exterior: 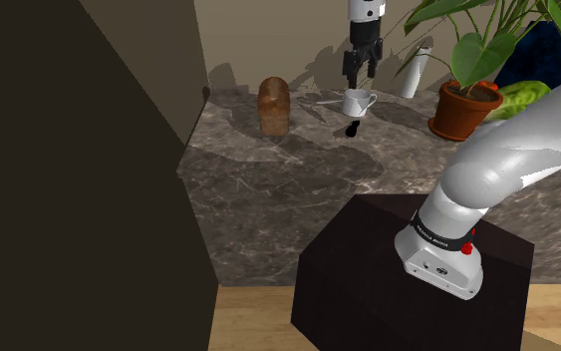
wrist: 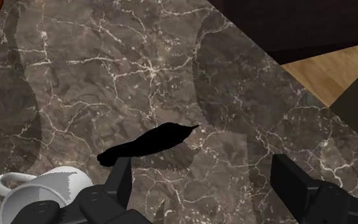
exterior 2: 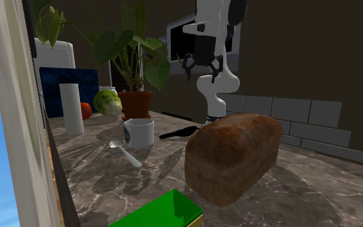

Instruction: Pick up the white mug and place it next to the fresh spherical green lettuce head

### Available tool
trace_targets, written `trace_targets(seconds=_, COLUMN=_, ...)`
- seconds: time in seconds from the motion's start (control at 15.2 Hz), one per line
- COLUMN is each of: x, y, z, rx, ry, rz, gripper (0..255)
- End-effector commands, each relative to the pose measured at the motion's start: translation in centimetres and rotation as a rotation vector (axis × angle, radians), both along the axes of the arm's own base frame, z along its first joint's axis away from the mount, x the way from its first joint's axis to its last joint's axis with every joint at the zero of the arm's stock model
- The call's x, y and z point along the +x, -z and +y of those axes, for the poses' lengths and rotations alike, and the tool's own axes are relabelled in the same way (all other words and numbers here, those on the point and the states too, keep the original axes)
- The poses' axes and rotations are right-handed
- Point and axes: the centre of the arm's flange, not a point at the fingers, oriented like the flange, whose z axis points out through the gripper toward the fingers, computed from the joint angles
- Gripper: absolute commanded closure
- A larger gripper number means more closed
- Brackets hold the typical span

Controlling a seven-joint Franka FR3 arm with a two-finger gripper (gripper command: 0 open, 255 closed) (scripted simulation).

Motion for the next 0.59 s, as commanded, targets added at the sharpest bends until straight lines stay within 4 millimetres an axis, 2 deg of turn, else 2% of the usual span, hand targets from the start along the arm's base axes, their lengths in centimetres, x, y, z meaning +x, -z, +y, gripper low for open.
trace_targets(seconds=0.0, x=1.1, y=1.5, z=-1.9, rx=0.001, ry=-0.002, rz=0.002, gripper=0)
trace_targets(seconds=0.53, x=6.1, y=7.0, z=-9.6, rx=0.008, ry=-0.005, rz=0.014, gripper=0)
